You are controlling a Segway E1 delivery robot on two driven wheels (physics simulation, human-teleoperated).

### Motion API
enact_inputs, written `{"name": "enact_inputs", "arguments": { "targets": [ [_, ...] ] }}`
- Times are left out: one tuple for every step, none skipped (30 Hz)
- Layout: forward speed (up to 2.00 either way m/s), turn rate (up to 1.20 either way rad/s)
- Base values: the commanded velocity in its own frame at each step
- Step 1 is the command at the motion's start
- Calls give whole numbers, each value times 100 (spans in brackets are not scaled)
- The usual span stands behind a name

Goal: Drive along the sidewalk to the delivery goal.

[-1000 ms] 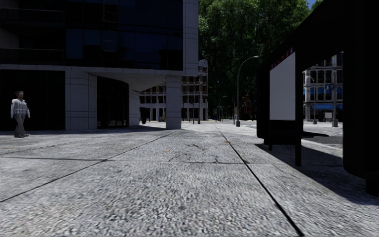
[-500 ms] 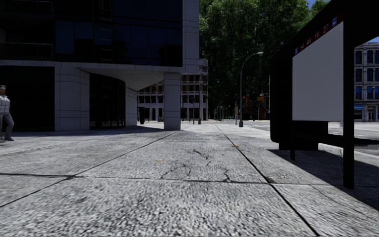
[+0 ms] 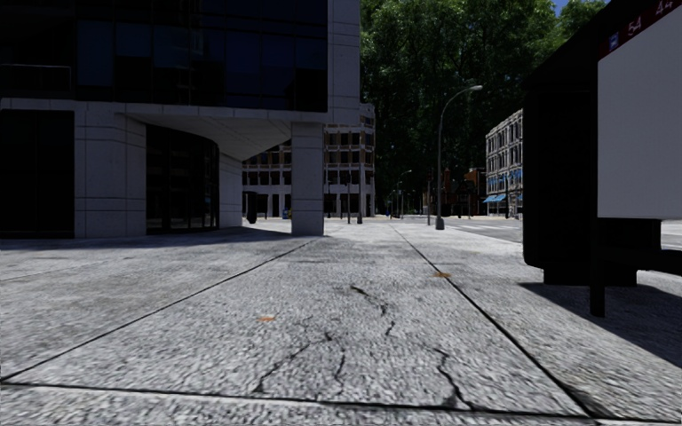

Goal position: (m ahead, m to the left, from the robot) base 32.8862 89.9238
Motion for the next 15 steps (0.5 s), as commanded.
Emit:
{"name": "enact_inputs", "arguments": {
  "targets": [
    [200, 0],
    [200, 0],
    [200, 0],
    [200, 0],
    [200, 0],
    [200, 0],
    [200, 0],
    [200, 0],
    [200, 0],
    [200, 0],
    [200, 0],
    [200, 0],
    [200, -5],
    [200, -22],
    [200, -36]
  ]
}}
